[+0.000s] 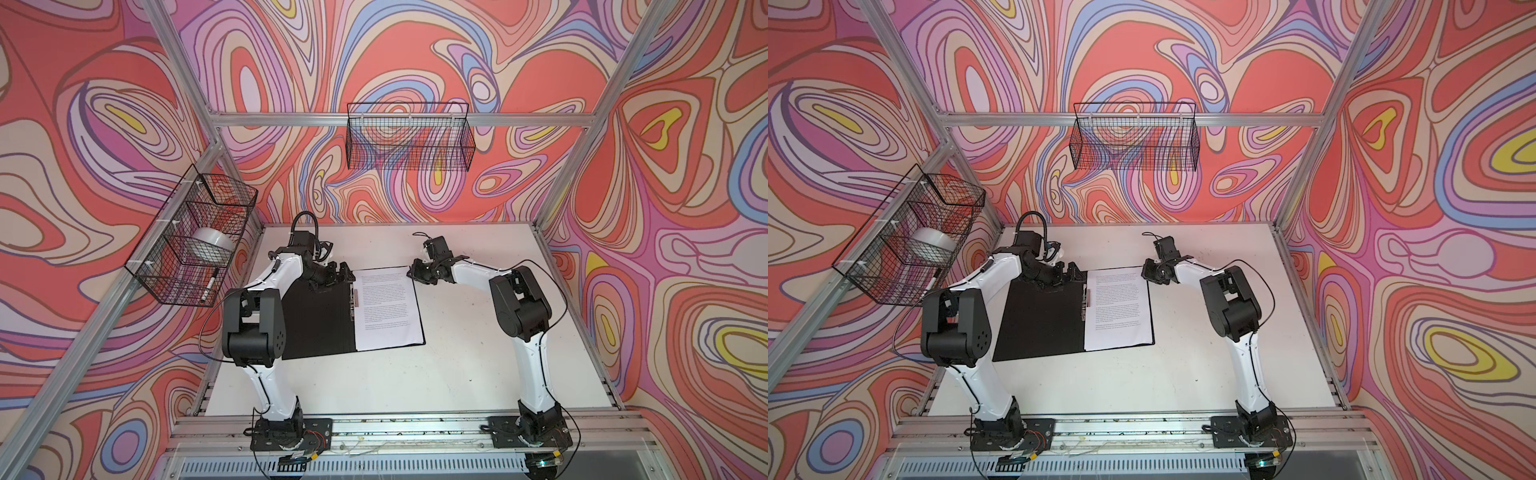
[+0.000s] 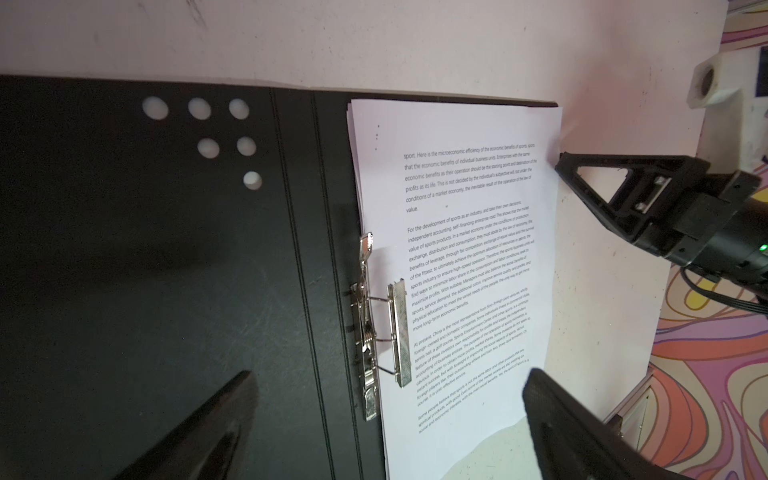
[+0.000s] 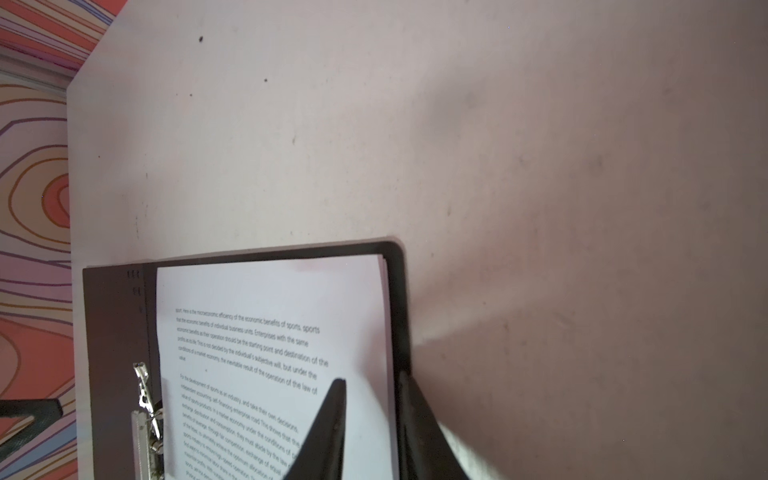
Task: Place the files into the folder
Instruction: 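Move the left gripper toward the folder clip while the right hovers farther away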
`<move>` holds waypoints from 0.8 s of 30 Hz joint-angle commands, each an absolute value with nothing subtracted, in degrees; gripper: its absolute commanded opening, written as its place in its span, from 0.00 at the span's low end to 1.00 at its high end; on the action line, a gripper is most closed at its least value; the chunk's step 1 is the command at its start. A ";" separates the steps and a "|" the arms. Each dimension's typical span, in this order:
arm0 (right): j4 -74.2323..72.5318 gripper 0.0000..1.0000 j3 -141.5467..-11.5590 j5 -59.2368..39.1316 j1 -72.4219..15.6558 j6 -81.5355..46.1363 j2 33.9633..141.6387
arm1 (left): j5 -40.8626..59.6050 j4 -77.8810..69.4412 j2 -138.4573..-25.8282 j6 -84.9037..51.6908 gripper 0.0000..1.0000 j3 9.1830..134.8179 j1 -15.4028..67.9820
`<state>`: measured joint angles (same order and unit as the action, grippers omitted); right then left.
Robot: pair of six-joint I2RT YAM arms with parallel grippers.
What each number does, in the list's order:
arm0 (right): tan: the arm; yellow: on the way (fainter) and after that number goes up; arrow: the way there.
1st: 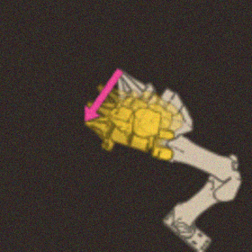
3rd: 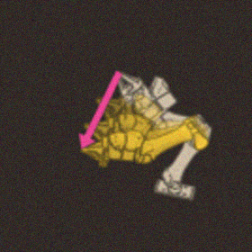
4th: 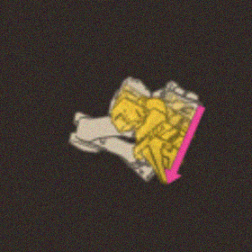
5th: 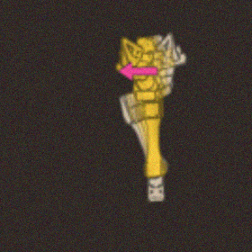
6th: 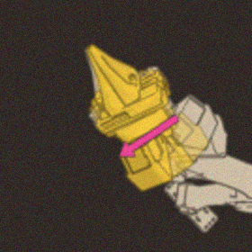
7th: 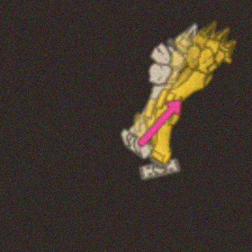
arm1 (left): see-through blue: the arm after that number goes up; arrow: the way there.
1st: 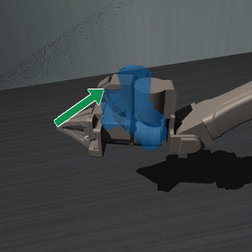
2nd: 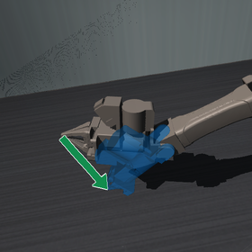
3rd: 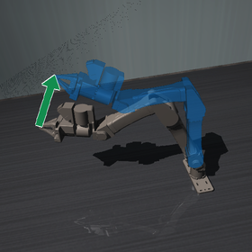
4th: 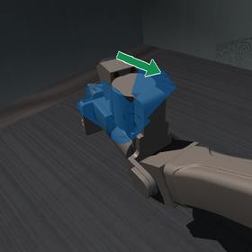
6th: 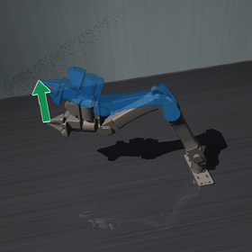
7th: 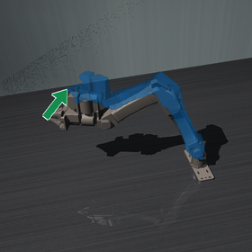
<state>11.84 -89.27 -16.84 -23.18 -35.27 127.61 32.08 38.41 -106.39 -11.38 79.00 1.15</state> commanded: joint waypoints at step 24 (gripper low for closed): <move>22.10 0.24 -74.36 -16.99 -22.94 -31.20 89.83 | 42.37 35.75 -116.29 -5.67 1.00 83.94 2.02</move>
